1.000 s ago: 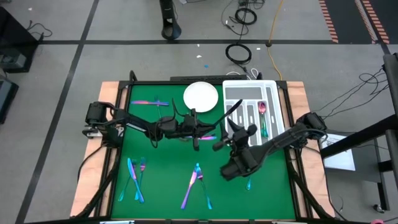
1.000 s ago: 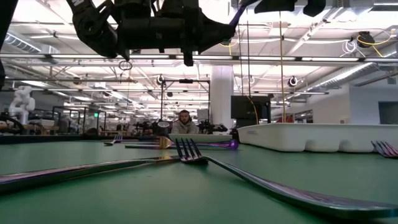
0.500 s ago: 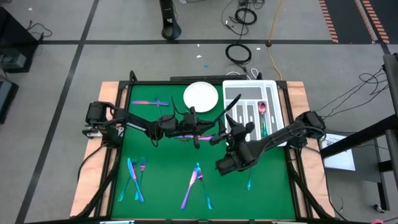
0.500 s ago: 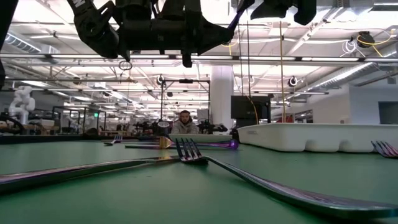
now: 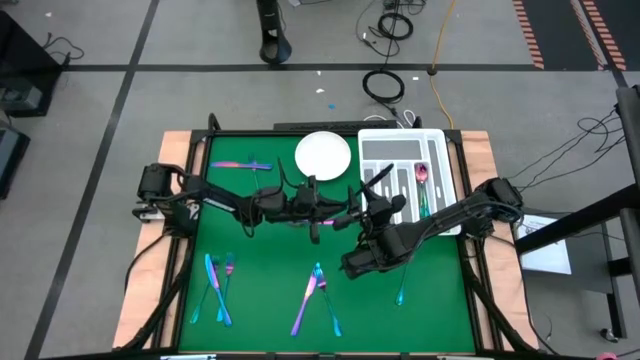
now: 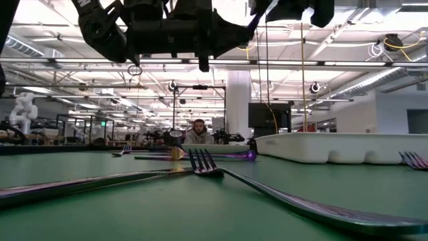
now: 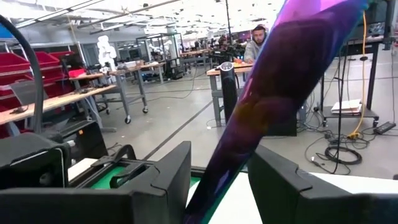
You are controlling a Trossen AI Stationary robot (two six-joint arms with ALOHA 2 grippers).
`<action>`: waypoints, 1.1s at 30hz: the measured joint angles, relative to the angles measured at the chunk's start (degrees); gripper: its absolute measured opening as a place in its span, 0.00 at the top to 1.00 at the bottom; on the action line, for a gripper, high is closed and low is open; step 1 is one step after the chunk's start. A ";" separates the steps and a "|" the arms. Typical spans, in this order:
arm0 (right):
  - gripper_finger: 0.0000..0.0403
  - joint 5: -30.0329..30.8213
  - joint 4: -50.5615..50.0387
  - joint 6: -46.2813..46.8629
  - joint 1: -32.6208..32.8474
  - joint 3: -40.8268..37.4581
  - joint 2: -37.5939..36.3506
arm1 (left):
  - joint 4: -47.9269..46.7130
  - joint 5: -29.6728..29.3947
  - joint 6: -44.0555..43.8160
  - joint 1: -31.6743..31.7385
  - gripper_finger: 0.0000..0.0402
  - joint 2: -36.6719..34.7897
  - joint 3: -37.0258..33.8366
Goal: Sort silverware
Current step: Put the iridescent knife into the white silverware tray
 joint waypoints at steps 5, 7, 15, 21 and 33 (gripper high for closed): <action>0.65 0.20 1.51 -1.31 -0.15 0.07 0.00 | 0.77 0.02 0.04 0.02 0.97 0.00 0.00; 0.68 0.14 1.69 -2.25 -0.10 0.07 0.00 | 0.78 0.11 0.07 0.02 0.97 0.00 0.00; 0.95 -0.21 3.86 -1.82 -0.05 0.36 0.00 | 0.51 0.20 0.20 0.07 0.93 0.13 0.09; 0.98 -0.57 2.97 -8.61 -0.34 -0.04 0.09 | 0.82 0.77 -0.20 -0.02 0.80 -0.20 0.15; 1.00 -3.96 3.33 -13.76 -0.07 -0.04 -2.71 | -3.83 0.20 1.14 1.98 0.64 -0.11 0.31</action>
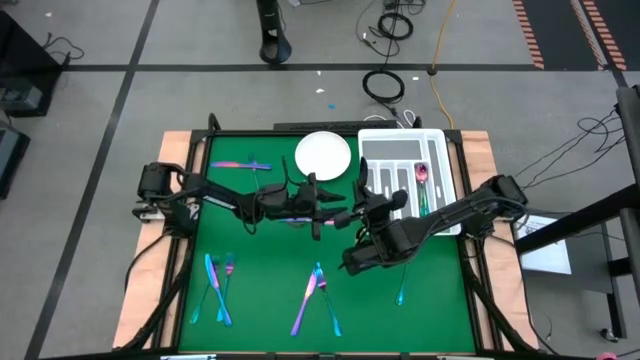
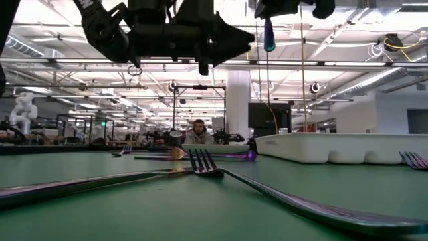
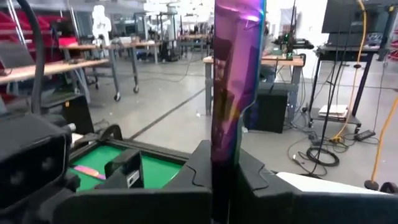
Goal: Sort silverware
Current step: Put the iridescent knife into the white silverware tray
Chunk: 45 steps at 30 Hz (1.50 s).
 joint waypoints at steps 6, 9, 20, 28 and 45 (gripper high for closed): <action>1.00 -10.40 -6.14 -4.53 -0.56 0.00 -6.28 | -5.54 0.90 0.06 1.64 0.63 -1.08 -0.93; 1.00 -18.40 -13.14 -4.28 -2.64 0.02 -10.94 | -11.26 3.20 0.06 2.36 0.63 -3.38 -1.72; 1.00 -47.79 -17.27 -13.85 -18.53 -8.40 -24.98 | -21.39 4.19 -1.16 2.59 0.63 -18.74 -13.63; 1.00 -70.39 2.50 -23.57 -34.84 -29.30 -32.17 | -15.26 -0.30 -7.13 0.66 0.63 -30.71 -23.34; 0.99 -83.26 18.08 -23.56 -46.34 -45.75 -27.60 | -13.25 -1.73 -1.80 -9.37 0.63 -34.40 -26.73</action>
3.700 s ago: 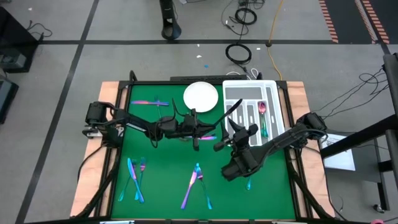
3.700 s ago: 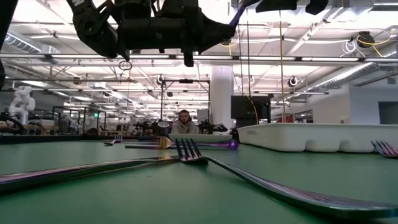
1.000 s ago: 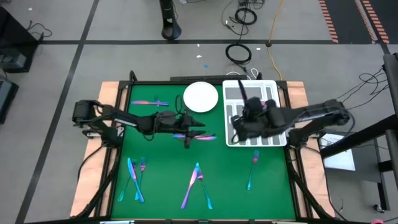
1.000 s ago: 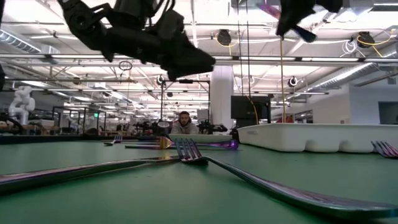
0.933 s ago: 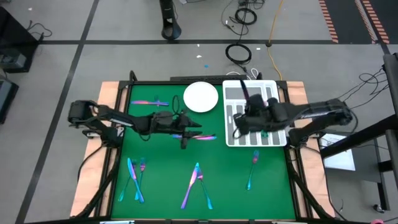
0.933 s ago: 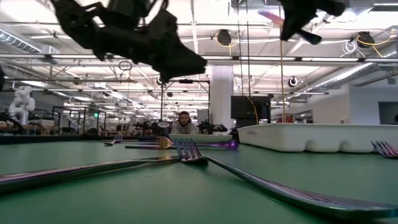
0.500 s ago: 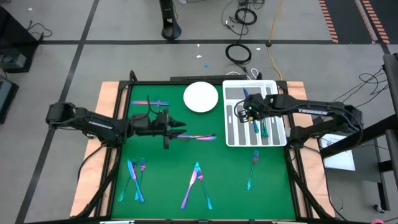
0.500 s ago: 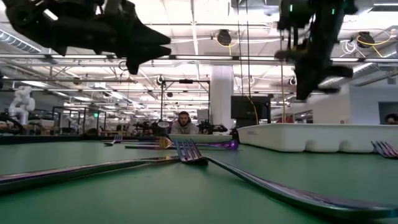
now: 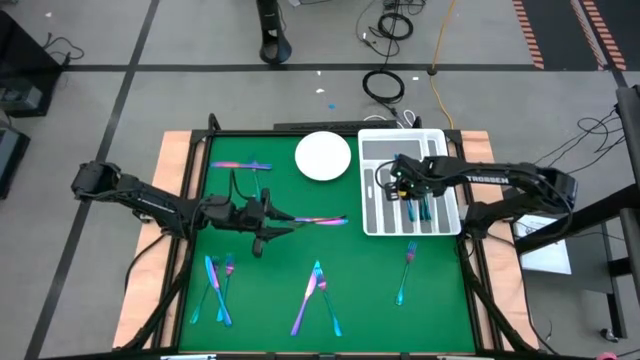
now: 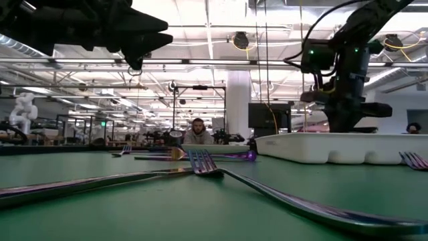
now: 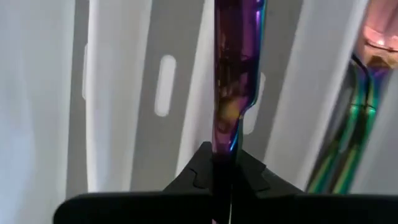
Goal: Sort silverware
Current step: Put the iridescent knife into the white silverware tray
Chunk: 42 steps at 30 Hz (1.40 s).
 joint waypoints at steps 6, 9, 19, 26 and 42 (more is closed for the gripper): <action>0.99 0.05 0.35 0.62 -1.33 -0.02 2.76 | -0.72 0.13 0.34 -0.13 0.63 -0.10 0.00; 0.99 0.25 0.35 1.42 -1.41 -0.02 4.18 | -2.72 1.71 0.54 -0.11 0.63 -1.48 0.00; 0.98 0.38 0.46 1.67 -1.39 -0.04 6.84 | -20.97 5.15 1.98 -2.76 0.63 -20.16 0.02; 0.97 0.37 0.29 3.06 -1.39 -0.02 6.86 | -30.28 -3.11 2.37 -5.49 0.63 -27.48 0.02; 0.72 1.10 -1.62 6.17 -1.33 -0.02 6.88 | -31.90 -4.73 3.33 -5.97 0.63 -28.06 0.02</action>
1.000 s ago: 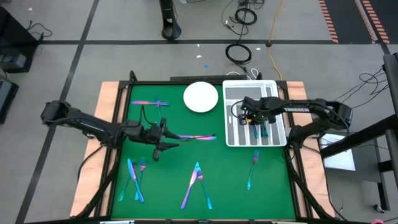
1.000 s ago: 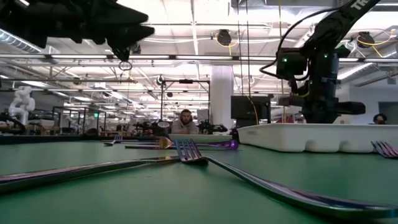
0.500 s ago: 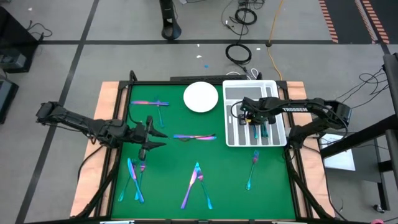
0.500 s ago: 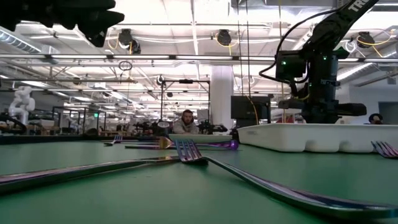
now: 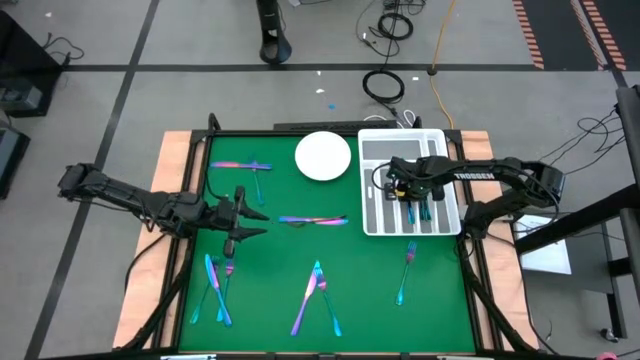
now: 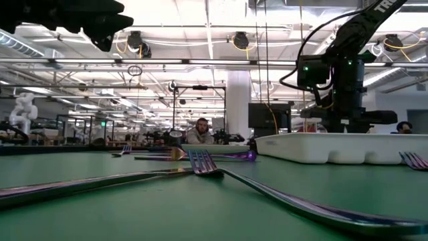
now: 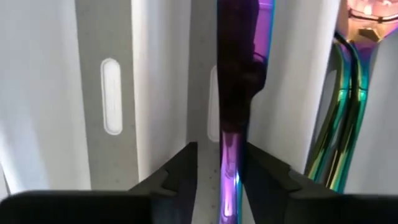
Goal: Sort silverware
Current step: Put the iridescent knife into the white silverware tray
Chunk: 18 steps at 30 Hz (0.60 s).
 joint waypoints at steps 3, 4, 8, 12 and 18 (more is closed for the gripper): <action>0.70 -1.02 -0.35 -0.28 0.00 0.02 -0.02 | 0.02 -0.01 0.02 0.02 0.63 0.00 0.00; 0.70 -1.04 -0.38 -0.21 0.00 0.02 -0.02 | 0.04 -0.04 0.04 0.00 0.63 0.00 0.00; 0.73 -1.07 -0.65 -0.19 0.00 0.02 -0.02 | 0.09 -0.83 0.03 0.00 0.63 0.00 0.00; 0.83 -1.07 -1.55 -0.19 0.00 0.02 -0.02 | 0.15 -0.84 -0.01 0.00 0.63 0.00 0.00; 0.97 -1.08 -2.96 -0.50 0.04 0.07 -0.09 | 0.20 -0.84 0.00 0.00 0.63 0.00 0.00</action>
